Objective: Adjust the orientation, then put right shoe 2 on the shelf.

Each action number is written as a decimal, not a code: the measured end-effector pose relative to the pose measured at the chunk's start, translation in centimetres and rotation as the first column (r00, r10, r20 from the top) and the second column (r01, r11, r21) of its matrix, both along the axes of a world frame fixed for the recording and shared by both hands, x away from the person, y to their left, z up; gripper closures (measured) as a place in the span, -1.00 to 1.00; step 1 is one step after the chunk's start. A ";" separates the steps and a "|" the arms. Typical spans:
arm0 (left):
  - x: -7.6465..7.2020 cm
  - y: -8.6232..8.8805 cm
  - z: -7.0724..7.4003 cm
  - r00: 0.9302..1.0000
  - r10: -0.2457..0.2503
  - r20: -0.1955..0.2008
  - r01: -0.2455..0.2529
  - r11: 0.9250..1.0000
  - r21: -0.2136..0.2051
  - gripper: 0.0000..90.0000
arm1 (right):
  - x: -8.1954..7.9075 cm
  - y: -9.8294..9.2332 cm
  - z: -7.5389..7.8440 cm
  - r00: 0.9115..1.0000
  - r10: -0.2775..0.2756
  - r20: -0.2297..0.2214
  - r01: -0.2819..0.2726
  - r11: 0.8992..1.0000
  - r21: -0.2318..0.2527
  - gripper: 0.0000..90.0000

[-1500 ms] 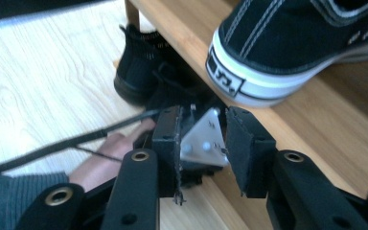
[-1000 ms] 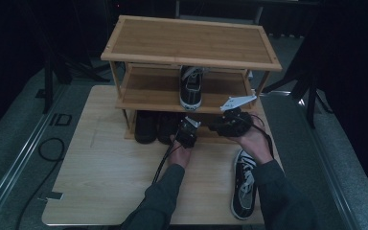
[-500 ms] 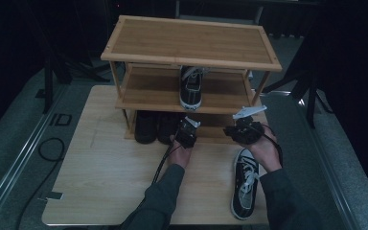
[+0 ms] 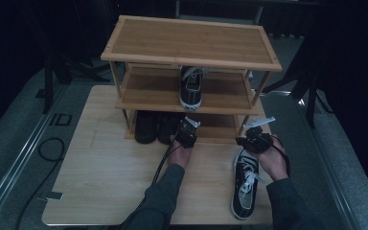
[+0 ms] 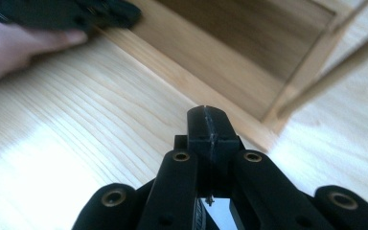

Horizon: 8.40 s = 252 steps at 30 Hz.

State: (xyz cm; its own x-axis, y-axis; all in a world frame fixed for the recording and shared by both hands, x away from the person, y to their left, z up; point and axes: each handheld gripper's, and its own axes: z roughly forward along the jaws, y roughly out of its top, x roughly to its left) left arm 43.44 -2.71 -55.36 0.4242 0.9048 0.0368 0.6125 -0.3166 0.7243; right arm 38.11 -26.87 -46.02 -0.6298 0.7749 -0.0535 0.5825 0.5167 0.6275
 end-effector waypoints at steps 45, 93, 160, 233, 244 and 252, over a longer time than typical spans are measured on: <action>0.0 -0.1 0.0 1.000 0.004 0.001 -0.004 1.000 -0.008 1.00 | -5.4 -7.6 -4.7 0.985 -0.150 -0.083 0.152 0.988 0.010 1.00; -0.2 0.0 0.0 1.000 0.006 0.004 -0.006 1.000 -0.001 1.00 | -8.3 -7.1 -7.2 0.982 -0.127 -0.138 0.126 0.992 -0.013 1.00; -0.2 0.0 -0.1 1.000 0.006 0.008 -0.006 1.000 -0.014 1.00 | -4.0 -4.1 0.4 0.987 0.138 -0.077 -0.140 0.990 -0.014 0.84; -0.2 0.0 -0.1 1.000 0.005 0.008 -0.005 1.000 -0.013 1.00 | -5.2 -5.1 1.6 0.979 0.183 -0.086 -0.178 0.982 0.059 0.97; -0.2 0.0 -0.1 1.000 0.005 0.007 -0.005 1.000 -0.012 1.00 | -4.6 -4.5 4.0 0.973 0.225 -0.058 -0.222 0.974 0.050 0.97; -0.2 0.0 -0.1 1.000 0.004 0.008 -0.004 1.000 -0.012 1.00 | -4.2 -4.2 5.7 0.968 0.250 -0.037 -0.248 0.967 0.051 0.97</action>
State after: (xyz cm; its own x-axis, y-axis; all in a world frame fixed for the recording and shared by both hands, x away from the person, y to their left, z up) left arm 43.27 -2.69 -55.46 0.4207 0.9067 0.0290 0.6081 -0.3056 0.7327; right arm 33.92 -31.07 -40.28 -0.8042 0.5943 0.0096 0.4659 0.6203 0.6310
